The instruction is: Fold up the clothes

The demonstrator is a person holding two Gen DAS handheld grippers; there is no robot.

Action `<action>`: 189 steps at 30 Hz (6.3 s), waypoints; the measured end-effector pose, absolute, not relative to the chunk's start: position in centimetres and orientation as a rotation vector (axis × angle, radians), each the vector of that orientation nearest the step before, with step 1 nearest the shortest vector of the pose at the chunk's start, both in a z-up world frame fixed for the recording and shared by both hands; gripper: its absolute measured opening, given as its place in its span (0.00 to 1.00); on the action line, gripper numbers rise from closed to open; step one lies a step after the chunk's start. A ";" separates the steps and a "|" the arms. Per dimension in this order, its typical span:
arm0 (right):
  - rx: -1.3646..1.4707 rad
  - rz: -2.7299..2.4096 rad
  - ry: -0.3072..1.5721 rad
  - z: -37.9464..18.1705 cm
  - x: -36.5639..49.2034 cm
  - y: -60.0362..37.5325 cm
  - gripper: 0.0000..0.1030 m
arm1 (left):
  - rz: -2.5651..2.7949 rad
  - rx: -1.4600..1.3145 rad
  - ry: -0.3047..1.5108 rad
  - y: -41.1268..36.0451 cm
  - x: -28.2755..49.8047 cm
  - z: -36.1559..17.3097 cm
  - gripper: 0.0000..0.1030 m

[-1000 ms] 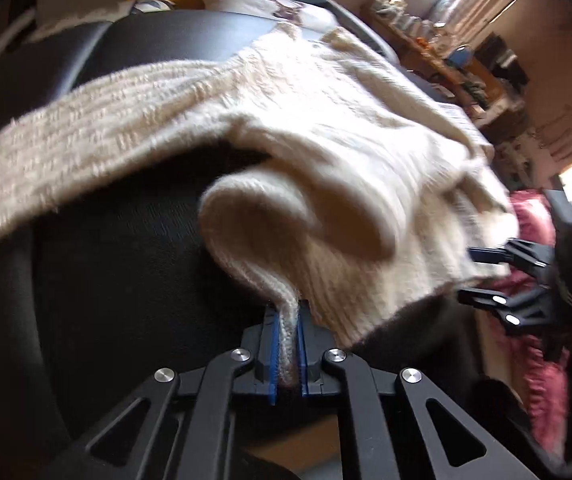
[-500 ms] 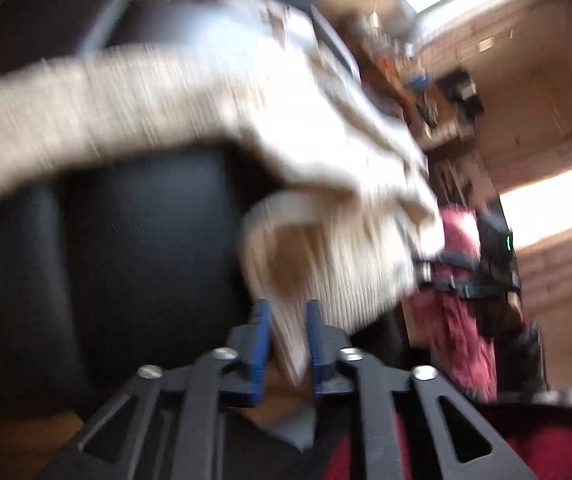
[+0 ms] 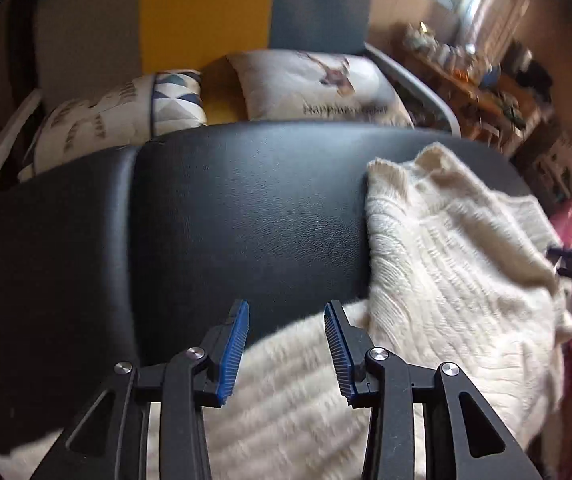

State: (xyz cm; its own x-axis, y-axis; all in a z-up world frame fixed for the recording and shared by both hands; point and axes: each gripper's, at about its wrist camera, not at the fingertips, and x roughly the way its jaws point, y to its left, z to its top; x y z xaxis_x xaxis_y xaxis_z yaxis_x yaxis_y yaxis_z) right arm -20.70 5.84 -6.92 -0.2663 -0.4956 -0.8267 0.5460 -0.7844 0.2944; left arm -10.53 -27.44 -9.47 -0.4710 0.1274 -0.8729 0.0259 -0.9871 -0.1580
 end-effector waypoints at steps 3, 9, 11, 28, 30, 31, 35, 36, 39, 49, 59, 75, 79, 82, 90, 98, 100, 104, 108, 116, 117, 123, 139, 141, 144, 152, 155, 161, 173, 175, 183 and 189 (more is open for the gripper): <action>1.355 -2.092 0.041 -7.4 -25.4 4.2 0.68 | 2.548 -1.612 -0.086 -25.5 -13.0 -11.5 0.39; 1.474 -2.049 0.158 -10.7 -32.0 -0.2 0.68 | 2.354 -1.622 0.147 -22.4 -13.4 -13.7 0.43; 1.520 -2.021 0.204 -12.1 -33.1 -1.6 0.68 | 2.327 -1.619 0.139 -22.4 -13.1 -13.9 0.51; 1.092 -2.312 0.721 -8.9 -25.4 -6.3 0.12 | 2.958 -1.436 -0.285 -28.0 -6.2 -10.3 0.06; 1.064 -2.345 0.722 -9.1 -24.3 -5.5 0.12 | 2.967 -1.458 -0.324 -28.5 -5.2 -10.6 0.06; 1.096 -2.330 0.721 -9.9 -24.3 -5.3 0.12 | 2.947 -1.490 -0.359 -28.8 -4.8 -11.1 0.06; 1.216 -2.281 0.692 -13.1 -24.4 -4.7 0.12 | 2.834 -1.536 -0.493 -29.6 -4.5 -11.7 0.08; 1.229 -2.273 0.683 -13.7 -24.4 -4.6 0.12 | 2.816 -1.508 -0.550 -29.8 -4.3 -11.1 0.09; 1.227 -2.279 0.680 -14.5 -24.4 -4.7 0.13 | 2.817 -1.439 -0.614 -31.0 -5.3 -9.5 0.17; 1.248 -2.396 0.571 -15.2 -26.8 -5.6 0.15 | 2.753 -1.739 -0.194 -27.8 -13.2 -13.8 0.26; 1.336 -2.471 0.472 -15.0 -31.6 -7.8 0.23 | 2.957 -1.714 -0.315 -31.6 -15.9 -12.7 0.28; 1.092 -1.997 0.523 -10.4 -18.9 -18.7 0.28 | 3.275 -1.668 -0.657 -43.6 6.4 -7.8 0.28; 1.216 -1.945 0.616 -14.5 -18.2 -23.3 0.28 | 3.298 -1.787 -0.745 -45.6 11.4 -10.1 0.28; 1.211 -2.012 0.593 -15.0 -18.8 -25.0 0.28 | 3.270 -1.902 -0.871 -47.1 14.2 -12.4 0.28; 1.249 -2.096 0.549 -15.1 -21.2 -28.9 0.28 | 3.295 -1.815 -1.161 -49.0 16.7 -12.9 0.30; 1.176 -2.051 0.450 -11.8 -19.5 -27.2 0.28 | 3.240 -1.453 -1.718 -52.2 24.1 -10.2 0.30; 1.151 -2.003 0.397 -10.7 -17.7 -26.0 0.28 | 3.195 -1.412 -1.860 -53.4 26.6 -10.3 0.30; 1.115 -1.923 0.365 -9.9 -13.1 -23.6 0.28 | 3.052 -1.358 -2.039 -54.5 30.2 -11.1 0.30; 1.116 -1.908 0.367 -10.6 -9.5 -21.5 0.28 | 2.907 -1.349 -2.092 -54.2 30.4 -12.4 0.30; 1.217 -1.908 0.339 -13.0 -6.5 -18.7 0.28 | 2.921 -1.494 -1.946 -52.4 26.7 -13.0 0.29; 1.233 -1.914 0.339 -13.3 -6.4 -18.4 0.28 | 2.941 -1.518 -1.927 -52.3 26.4 -12.9 0.07; 1.295 -1.929 0.296 -14.5 -6.3 -18.5 0.28 | 3.104 -1.176 -2.073 -53.5 29.8 -9.5 0.03; 1.305 -1.927 0.124 -14.0 -6.6 -16.5 0.28 | 3.193 -1.344 -1.799 -50.7 29.3 -7.6 0.06; 1.300 -1.922 0.114 -13.7 -6.1 -15.2 0.28 | 3.220 -1.418 -1.604 -49.0 27.1 -7.0 0.08; 1.324 -1.910 0.126 -14.1 -5.2 -13.7 0.28 | 3.188 -1.599 -1.438 -48.0 23.6 -8.2 0.08; 1.347 -1.908 0.130 -15.7 -1.9 -11.7 0.29 | 3.120 -1.838 -1.499 -49.5 20.9 -11.8 0.08; 1.315 -1.928 0.185 -15.8 -1.5 -12.4 0.30 | 3.110 -1.872 -1.528 -50.2 21.3 -11.7 0.08; 1.351 -1.893 0.061 -15.3 -2.8 -10.8 0.30 | 3.157 -1.674 -1.516 -46.8 21.9 -8.6 0.08; 1.305 -2.155 -0.255 -12.0 -4.2 7.6 0.30 | 2.710 -1.574 -0.561 -20.1 5.3 -8.9 0.11; 1.310 -2.207 -0.448 -12.0 -4.6 13.6 0.30 | 2.641 -1.603 -0.424 -16.3 4.0 -10.2 0.11; 1.271 -2.522 -1.217 -12.5 -4.9 38.0 0.33 | 2.543 -1.648 -0.111 -11.9 2.7 -13.6 0.12; 1.264 -2.663 -1.045 -10.4 -8.0 40.6 0.33 | 2.512 -1.652 -0.257 -13.1 0.6 -13.3 0.12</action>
